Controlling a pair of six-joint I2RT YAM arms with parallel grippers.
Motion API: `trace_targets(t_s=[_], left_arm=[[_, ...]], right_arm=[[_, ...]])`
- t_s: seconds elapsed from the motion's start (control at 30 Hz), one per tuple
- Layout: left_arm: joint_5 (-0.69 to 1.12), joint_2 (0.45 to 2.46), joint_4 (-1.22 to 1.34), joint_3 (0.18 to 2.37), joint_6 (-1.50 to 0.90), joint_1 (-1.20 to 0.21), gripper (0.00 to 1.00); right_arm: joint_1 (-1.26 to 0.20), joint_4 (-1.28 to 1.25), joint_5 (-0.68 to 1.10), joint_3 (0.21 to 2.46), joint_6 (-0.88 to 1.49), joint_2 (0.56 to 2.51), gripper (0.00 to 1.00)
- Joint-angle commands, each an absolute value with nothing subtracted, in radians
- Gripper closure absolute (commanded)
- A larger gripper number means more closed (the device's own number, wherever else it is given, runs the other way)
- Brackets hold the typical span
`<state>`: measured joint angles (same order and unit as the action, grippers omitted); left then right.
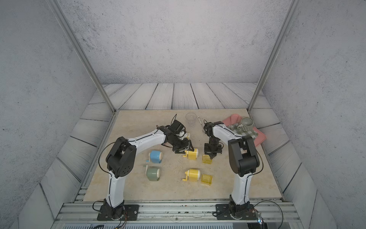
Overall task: Put the tray back into the pencil sharpener
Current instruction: Close the container of the pencil sharpener.
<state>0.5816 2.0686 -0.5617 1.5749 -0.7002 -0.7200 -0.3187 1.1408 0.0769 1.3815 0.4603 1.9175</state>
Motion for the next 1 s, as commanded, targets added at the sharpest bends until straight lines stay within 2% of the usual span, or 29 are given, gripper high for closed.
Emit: trace_targets(t_s=[0.0, 0.97], left_arm=[[0.55, 2.063, -0.611, 1.539, -0.692, -0.719, 0.29], [0.55, 2.052, -0.612, 1.519, -0.689, -0.704, 0.29]], right_arm=[[-0.326, 1.166, 0.057, 1.417, 0.474, 1.933, 1.0], [-0.399, 1.255, 0.02, 1.583, 0.477, 2.074, 1.0]])
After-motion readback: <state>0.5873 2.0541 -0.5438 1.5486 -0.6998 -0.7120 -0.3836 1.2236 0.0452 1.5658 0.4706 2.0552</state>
